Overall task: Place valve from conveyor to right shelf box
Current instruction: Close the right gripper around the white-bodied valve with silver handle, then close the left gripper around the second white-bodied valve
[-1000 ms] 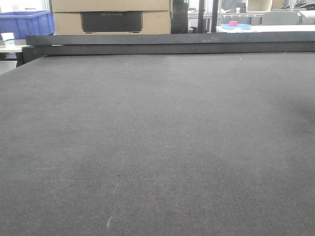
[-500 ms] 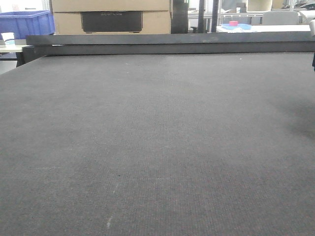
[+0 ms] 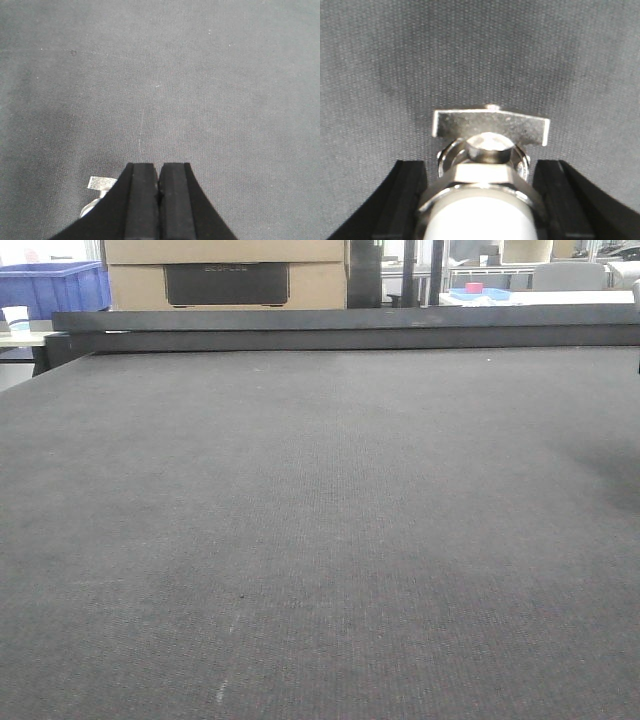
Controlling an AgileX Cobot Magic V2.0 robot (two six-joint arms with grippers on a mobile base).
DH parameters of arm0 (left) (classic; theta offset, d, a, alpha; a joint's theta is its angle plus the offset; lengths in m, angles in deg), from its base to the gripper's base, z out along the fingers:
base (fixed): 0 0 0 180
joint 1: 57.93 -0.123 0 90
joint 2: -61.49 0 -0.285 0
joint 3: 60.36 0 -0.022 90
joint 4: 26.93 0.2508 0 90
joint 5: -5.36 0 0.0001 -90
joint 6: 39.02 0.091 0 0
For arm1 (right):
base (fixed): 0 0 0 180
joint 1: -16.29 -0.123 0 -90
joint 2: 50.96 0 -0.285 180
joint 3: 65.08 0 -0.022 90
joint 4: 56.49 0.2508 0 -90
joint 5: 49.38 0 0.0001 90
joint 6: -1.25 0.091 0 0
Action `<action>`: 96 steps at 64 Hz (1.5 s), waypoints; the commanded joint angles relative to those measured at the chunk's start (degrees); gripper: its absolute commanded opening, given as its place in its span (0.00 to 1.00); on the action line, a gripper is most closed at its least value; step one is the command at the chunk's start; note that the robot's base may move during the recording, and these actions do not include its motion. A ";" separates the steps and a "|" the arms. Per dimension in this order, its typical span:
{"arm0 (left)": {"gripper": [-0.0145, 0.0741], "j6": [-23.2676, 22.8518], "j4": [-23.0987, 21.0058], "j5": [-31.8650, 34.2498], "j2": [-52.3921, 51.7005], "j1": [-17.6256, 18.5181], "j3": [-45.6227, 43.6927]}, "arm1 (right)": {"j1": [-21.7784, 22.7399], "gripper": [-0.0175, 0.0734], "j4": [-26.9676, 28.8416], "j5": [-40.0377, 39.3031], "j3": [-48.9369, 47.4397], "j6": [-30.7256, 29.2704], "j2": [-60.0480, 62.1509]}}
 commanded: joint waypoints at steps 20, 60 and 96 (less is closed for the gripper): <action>0.04 -1.61 3.99 -3.30 -0.25 -2.15 -1.37 | 0.12 0.01 0.29 -0.05 -0.37 -0.12 -0.04; 0.04 11.90 0.03 -13.92 6.47 -7.82 -3.46 | 0.12 0.01 2.12 -4.11 -0.37 -0.12 -0.04; 0.82 14.10 -3.18 -12.27 14.86 -7.82 2.82 | 0.12 0.01 2.23 -4.66 -0.37 -0.12 -0.04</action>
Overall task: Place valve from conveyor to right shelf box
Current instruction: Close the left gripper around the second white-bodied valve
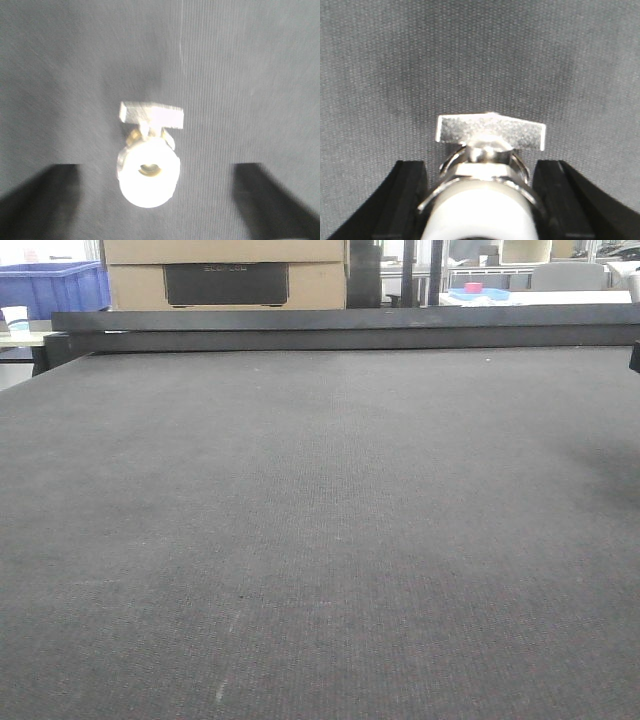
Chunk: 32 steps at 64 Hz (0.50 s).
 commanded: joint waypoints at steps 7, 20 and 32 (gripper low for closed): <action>0.80 0.22 0.19 4.89 0.30 0.18 6.05 | 0.12 0.01 1.68 -2.09 -0.37 -0.23 -0.04; 0.78 0.22 -0.06 12.25 0.39 0.18 9.88 | 0.12 0.01 1.68 -2.20 -0.37 -0.23 -0.04; 0.78 0.61 -0.06 13.95 1.72 0.18 9.23 | 0.12 0.01 1.78 -2.06 -0.37 -0.23 -0.04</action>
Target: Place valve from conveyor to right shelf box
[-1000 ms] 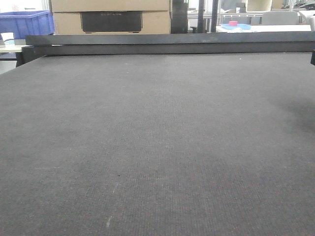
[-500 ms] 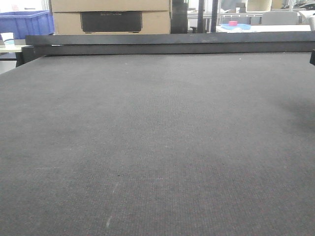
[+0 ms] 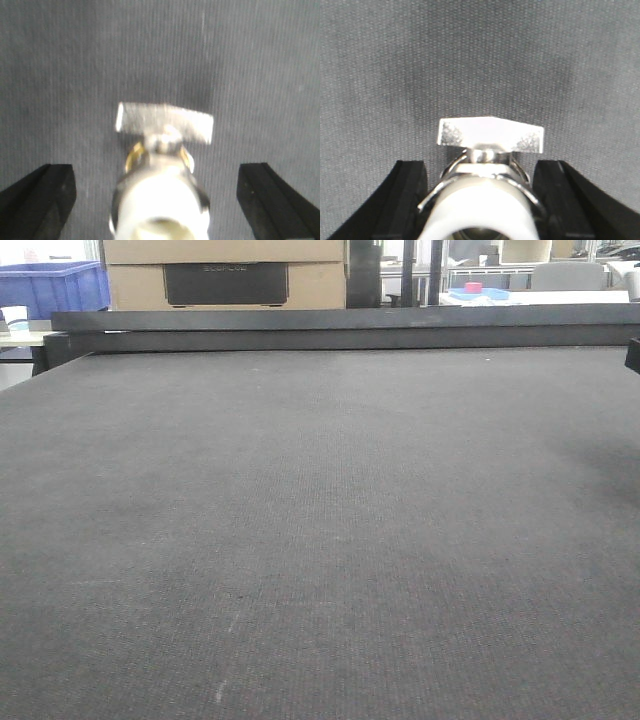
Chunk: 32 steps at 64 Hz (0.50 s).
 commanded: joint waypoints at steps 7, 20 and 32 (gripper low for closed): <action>0.78 0.39 -0.16 -1.92 2.28 0.18 -0.48 | 0.12 0.01 1.56 -0.52 -0.37 -0.23 -0.04; 0.78 0.39 -0.16 -1.36 2.99 0.18 -0.48 | 0.12 0.01 1.56 -0.52 -0.37 -0.23 -0.04; 0.59 0.42 -0.16 -0.89 2.99 0.18 -0.48 | 0.12 0.01 1.56 -0.66 -0.37 -0.23 -0.04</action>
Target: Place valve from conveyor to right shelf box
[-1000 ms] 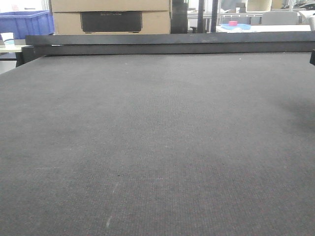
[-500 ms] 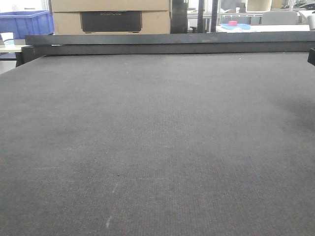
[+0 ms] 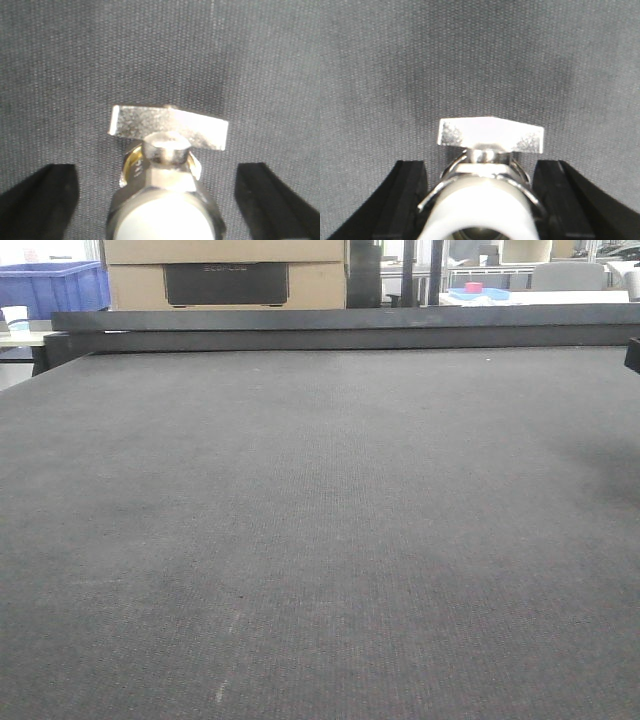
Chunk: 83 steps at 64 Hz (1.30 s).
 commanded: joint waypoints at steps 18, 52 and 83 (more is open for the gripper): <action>0.04 1.08 -0.27 0.86 -0.39 0.18 -0.50 | 0.12 0.01 1.47 -0.66 -0.37 -0.13 -0.04; 0.04 1.21 -2.23 6.23 -19.92 0.18 -0.50 | 0.12 0.01 1.47 -4.22 -0.37 -0.13 11.86; 0.04 1.21 -6.79 20.89 -39.71 0.18 10.12 | 0.12 0.01 1.47 -19.33 11.61 -0.13 28.31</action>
